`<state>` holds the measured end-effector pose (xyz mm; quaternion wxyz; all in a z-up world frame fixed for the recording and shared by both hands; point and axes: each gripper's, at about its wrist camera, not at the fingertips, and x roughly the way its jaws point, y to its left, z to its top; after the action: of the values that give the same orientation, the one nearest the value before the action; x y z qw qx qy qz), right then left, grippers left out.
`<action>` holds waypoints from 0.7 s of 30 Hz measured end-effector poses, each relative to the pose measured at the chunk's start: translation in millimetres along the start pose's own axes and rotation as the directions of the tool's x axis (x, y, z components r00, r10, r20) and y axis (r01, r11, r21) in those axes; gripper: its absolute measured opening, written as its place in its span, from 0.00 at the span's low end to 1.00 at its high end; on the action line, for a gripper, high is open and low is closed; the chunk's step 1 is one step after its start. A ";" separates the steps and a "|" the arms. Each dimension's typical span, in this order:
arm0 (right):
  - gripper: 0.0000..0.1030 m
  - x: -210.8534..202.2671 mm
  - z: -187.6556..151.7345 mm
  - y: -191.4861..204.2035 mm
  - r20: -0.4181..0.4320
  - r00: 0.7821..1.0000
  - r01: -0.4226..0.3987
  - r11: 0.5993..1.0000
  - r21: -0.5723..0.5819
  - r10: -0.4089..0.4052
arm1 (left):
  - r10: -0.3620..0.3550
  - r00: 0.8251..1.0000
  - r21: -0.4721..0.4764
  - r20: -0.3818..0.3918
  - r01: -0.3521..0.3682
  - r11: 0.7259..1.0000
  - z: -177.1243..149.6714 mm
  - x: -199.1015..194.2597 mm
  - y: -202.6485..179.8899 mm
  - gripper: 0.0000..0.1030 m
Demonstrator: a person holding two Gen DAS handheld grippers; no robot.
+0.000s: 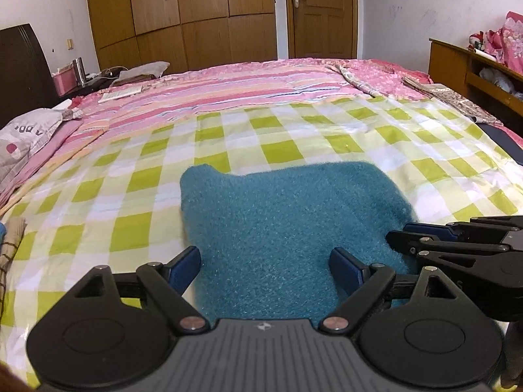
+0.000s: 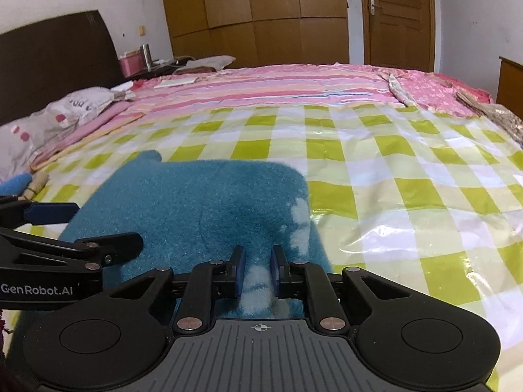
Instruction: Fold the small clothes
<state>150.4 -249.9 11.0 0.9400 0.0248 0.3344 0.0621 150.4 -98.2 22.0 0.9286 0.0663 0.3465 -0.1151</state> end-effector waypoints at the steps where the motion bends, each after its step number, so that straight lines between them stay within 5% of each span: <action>1: 0.13 0.7 -1.3 -3.1 0.005 1.000 -0.008 1.000 0.014 0.008 | -0.003 1.000 -0.004 -0.003 0.003 1.000 -0.1 0.7 0.3 0.91; 21: 0.19 -61.4 -13.8 10.1 0.060 0.998 0.002 1.000 -0.021 -0.001 | 0.016 0.999 -0.038 -0.031 -0.017 0.999 -6.7 -26.9 5.9 0.91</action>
<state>93.5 -247.9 39.6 0.9499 0.0165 0.3053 0.0643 128.0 -86.7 34.9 0.9252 0.0532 0.3621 -0.1000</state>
